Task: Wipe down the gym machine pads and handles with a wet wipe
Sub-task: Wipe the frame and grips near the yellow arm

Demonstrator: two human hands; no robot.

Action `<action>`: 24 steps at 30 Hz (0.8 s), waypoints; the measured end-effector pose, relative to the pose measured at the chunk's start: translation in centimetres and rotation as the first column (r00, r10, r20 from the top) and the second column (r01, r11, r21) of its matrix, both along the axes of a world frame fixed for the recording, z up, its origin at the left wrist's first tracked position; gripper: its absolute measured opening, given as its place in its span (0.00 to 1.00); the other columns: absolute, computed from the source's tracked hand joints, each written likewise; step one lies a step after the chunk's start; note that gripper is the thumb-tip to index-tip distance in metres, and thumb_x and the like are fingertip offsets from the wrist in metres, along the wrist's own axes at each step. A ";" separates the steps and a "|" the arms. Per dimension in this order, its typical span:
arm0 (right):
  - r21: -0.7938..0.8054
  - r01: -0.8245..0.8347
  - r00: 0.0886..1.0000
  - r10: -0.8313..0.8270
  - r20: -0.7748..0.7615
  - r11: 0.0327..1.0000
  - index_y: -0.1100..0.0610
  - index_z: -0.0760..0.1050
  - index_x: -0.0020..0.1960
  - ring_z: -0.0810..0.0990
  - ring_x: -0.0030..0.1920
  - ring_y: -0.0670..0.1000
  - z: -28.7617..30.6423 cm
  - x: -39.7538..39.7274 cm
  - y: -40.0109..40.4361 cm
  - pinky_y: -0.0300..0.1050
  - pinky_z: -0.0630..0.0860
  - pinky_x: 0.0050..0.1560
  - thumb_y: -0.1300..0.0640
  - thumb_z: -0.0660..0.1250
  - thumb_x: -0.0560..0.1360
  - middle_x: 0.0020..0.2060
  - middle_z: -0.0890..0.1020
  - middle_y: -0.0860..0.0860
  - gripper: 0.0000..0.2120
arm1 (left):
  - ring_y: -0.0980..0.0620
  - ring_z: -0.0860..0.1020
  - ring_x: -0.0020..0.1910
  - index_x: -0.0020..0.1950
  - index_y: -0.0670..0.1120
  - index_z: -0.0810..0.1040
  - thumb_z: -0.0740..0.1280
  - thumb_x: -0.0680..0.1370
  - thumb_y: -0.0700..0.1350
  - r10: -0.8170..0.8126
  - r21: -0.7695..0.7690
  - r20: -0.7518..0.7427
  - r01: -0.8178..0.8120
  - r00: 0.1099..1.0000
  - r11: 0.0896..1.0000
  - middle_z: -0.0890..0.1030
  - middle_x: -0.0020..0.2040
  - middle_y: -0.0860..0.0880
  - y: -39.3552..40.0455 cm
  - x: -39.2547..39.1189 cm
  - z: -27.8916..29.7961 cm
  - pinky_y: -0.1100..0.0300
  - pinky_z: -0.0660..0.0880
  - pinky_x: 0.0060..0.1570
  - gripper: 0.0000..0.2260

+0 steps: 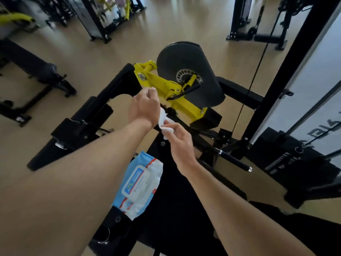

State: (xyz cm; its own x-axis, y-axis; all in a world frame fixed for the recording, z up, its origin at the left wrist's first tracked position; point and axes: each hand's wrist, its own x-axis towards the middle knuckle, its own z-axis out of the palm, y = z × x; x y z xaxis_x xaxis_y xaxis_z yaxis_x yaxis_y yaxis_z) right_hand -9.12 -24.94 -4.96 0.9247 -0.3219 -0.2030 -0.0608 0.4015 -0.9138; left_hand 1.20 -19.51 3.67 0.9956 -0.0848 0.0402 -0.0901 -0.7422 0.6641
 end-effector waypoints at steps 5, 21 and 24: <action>0.047 0.112 0.993 -0.114 0.036 0.993 0.54 0.84 0.48 0.84 0.48 0.43 -0.6 0.6 -1.3 0.43 0.78 0.52 0.55 0.68 0.82 0.44 0.87 0.45 0.07 | 0.48 0.75 0.59 0.62 0.46 0.78 0.52 0.84 0.50 0.023 -0.052 -0.032 -0.025 0.999 0.998 0.81 0.60 0.47 -0.2 0.0 0.0 0.52 0.69 0.59 0.18; -0.466 0.054 0.998 -0.040 0.039 0.883 0.44 0.76 0.65 0.82 0.53 0.40 -0.1 2.2 1.2 0.39 0.79 0.51 0.60 0.77 0.74 0.53 0.85 0.42 0.24 | 0.45 0.78 0.54 0.54 0.47 0.81 0.53 0.83 0.51 -0.047 -0.098 0.030 0.050 0.998 0.994 0.83 0.54 0.46 0.3 1.5 -1.2 0.50 0.73 0.55 0.18; -0.414 0.034 0.999 -0.023 0.029 0.910 0.42 0.68 0.60 0.82 0.56 0.47 -0.1 2.3 1.2 0.52 0.81 0.55 0.59 0.75 0.73 0.55 0.83 0.44 0.23 | 0.46 0.79 0.54 0.54 0.47 0.81 0.53 0.82 0.50 -0.058 -0.121 0.026 0.061 0.998 0.991 0.84 0.53 0.46 0.4 1.6 -1.4 0.50 0.73 0.55 0.17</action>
